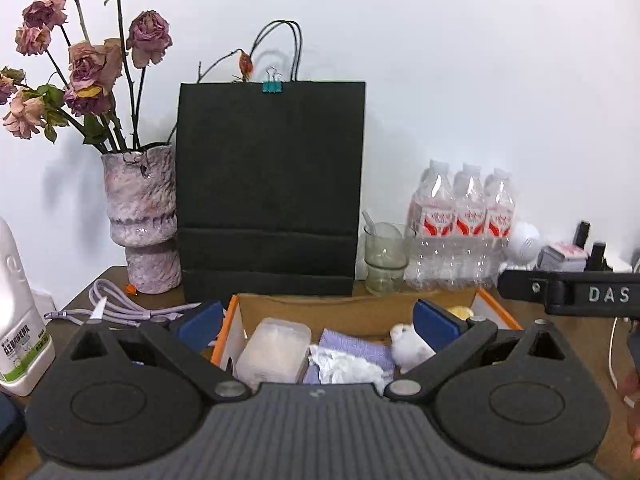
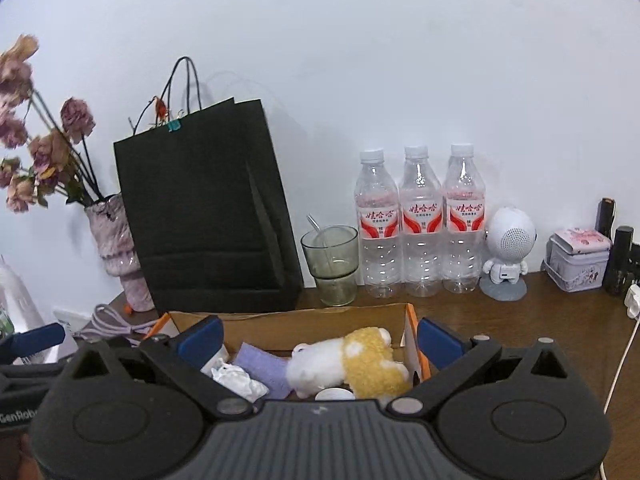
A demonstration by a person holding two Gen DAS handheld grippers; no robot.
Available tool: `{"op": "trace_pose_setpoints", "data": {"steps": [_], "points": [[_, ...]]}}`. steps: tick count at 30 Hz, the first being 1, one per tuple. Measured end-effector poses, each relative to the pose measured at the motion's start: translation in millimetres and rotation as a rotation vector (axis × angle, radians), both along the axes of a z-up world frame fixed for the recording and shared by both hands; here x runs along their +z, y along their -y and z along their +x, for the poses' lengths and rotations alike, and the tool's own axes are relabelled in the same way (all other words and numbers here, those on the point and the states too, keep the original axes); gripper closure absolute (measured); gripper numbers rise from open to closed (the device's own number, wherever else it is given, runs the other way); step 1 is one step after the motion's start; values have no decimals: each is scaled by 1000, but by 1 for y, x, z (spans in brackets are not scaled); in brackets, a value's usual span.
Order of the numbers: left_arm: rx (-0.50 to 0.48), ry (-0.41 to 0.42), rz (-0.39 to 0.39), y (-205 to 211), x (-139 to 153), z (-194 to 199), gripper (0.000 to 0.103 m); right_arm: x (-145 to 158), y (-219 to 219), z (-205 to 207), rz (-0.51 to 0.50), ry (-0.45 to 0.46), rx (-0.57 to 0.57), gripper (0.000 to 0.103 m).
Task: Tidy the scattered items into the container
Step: 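Withdraw both open tools back toward the remaining items on the table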
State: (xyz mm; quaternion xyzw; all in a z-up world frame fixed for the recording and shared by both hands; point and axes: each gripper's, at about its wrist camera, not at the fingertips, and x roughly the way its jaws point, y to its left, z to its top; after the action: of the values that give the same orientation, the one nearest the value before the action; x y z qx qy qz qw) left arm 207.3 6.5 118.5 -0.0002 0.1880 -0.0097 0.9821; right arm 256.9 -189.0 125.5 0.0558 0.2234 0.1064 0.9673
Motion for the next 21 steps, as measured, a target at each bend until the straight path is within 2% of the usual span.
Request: {"op": "trace_pose_setpoints", "data": {"steps": [6, 10, 15, 18, 21], "points": [[-19, 10, 16, 2, -18, -15, 0, -25, -6, -10, -7, -8, 7, 0], [-19, 20, 21, 3, -21, -30, 0, -31, -10, -24, -11, -15, 6, 0], [-16, 46, 0, 0, -21, -64, 0, -33, -7, -59, -39, 9, 12, 0], [-11, 29, -22, -1, -24, -89, 0, -37, -5, -82, -58, -14, 3, 0], [-10, -3, -13, 2, -29, -116, 0, -43, -2, -110, -70, -44, -9, 0]]}}
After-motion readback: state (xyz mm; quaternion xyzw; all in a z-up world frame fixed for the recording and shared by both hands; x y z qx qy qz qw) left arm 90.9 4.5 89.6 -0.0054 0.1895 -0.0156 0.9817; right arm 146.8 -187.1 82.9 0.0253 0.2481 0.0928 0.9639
